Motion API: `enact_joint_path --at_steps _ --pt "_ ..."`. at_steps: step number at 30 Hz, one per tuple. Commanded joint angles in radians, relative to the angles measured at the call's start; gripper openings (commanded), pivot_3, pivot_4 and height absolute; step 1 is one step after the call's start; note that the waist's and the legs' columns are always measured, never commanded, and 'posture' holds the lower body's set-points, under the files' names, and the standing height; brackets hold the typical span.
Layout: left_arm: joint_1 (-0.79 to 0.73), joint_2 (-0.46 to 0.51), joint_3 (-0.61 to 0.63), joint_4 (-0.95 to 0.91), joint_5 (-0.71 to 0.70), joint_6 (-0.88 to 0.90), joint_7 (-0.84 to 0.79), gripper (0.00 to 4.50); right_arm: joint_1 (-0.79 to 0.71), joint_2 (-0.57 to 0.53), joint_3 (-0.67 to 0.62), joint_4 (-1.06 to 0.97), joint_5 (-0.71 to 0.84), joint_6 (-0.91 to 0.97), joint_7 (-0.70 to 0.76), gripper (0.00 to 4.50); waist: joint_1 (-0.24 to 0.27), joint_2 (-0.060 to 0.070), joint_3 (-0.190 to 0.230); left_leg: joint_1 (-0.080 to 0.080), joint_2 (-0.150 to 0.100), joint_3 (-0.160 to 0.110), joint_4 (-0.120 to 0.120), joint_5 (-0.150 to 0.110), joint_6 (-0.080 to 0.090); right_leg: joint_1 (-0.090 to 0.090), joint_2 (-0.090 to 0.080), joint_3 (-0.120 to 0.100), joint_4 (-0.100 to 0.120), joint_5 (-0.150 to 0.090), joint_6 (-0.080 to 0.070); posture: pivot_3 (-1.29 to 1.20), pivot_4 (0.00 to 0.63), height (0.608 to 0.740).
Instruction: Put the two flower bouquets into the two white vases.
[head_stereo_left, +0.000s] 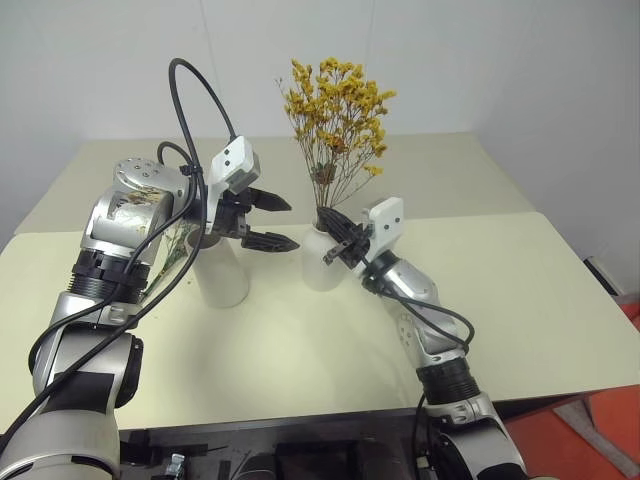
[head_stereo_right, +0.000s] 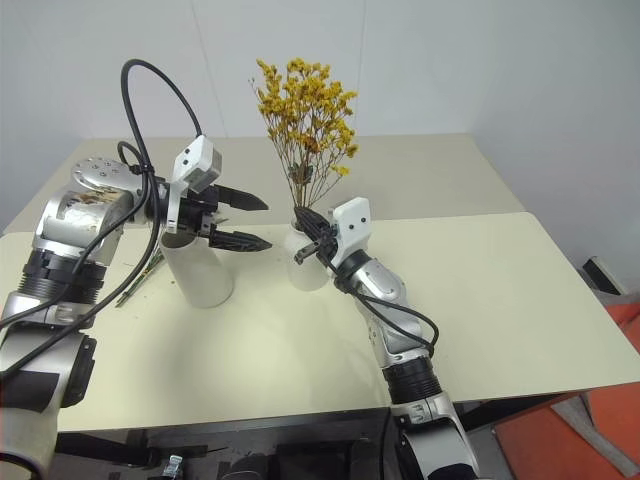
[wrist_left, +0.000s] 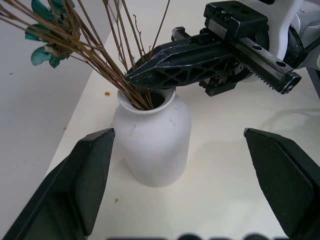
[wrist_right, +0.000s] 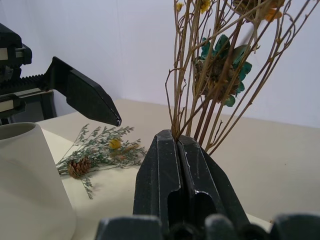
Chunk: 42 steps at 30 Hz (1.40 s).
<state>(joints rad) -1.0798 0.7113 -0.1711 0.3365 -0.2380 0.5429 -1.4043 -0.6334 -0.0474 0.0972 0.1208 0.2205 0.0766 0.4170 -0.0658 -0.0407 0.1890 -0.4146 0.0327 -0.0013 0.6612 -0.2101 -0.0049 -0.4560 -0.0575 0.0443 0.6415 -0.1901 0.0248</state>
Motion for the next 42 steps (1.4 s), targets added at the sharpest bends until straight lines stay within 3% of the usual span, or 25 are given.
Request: enact_joint_path --at_steps 1,8,12,26,34,42 --pt "-0.011 0.007 0.026 -0.029 -0.014 -0.009 0.002 4.5 -0.002 -0.006 -0.021 -0.054 0.033 -0.015 0.032 1.03 0.0 0.0 0.0 0.0 0.0 0.0 0.0 0.0 0.0 0.0 0.0 0.0 0.0 0.0 0.0 0.0 0.15 0.74" --pt "-0.014 0.005 0.024 -0.028 -0.014 -0.01 0.001 4.5 0.017 -0.047 -0.028 -0.127 0.056 0.026 0.065 3.27 0.001 0.0 0.0 0.0 0.0 0.0 0.0 0.0 0.0 0.0 0.0 0.0 0.0 0.0 0.0 0.0 0.15 0.74" --pt "-0.015 0.007 0.025 -0.026 -0.013 -0.011 0.001 4.5 0.049 -0.14 -0.043 -0.24 0.084 0.112 0.114 4.45 0.004 0.0 0.0 0.0 0.0 0.0 0.0 0.0 0.0 0.0 0.0 0.0 0.0 0.0 0.0 0.0 0.15 0.74" --pt "0.069 0.073 0.098 -0.14 -0.049 0.093 0.07 4.5 0.211 -0.482 -0.138 -0.568 0.299 0.5 0.259 4.45 0.014 0.0 0.0 0.001 0.0 0.0 0.0 0.0 0.0 0.0 0.0 0.001 -0.001 0.0 0.0 0.0 0.15 0.74" --pt "0.13 0.145 0.151 -0.26 -0.026 0.338 0.286 4.5 0.0 -0.526 -0.216 -0.603 0.642 0.892 0.195 4.45 0.02 0.0 0.0 0.002 0.0 0.0 0.001 0.0 0.0 0.0 0.0 0.001 0.0 -0.001 0.001 0.0 0.15 0.74" --pt "0.028 0.143 0.099 -0.152 0.08 0.602 0.542 4.5 -0.209 -0.538 -0.194 -0.503 0.775 1.085 0.165 4.45 0.026 -0.001 -0.001 0.001 0.0 0.0 0.002 0.0 0.0 0.001 0.0 0.0 -0.001 -0.001 0.0 0.0 0.15 0.74"
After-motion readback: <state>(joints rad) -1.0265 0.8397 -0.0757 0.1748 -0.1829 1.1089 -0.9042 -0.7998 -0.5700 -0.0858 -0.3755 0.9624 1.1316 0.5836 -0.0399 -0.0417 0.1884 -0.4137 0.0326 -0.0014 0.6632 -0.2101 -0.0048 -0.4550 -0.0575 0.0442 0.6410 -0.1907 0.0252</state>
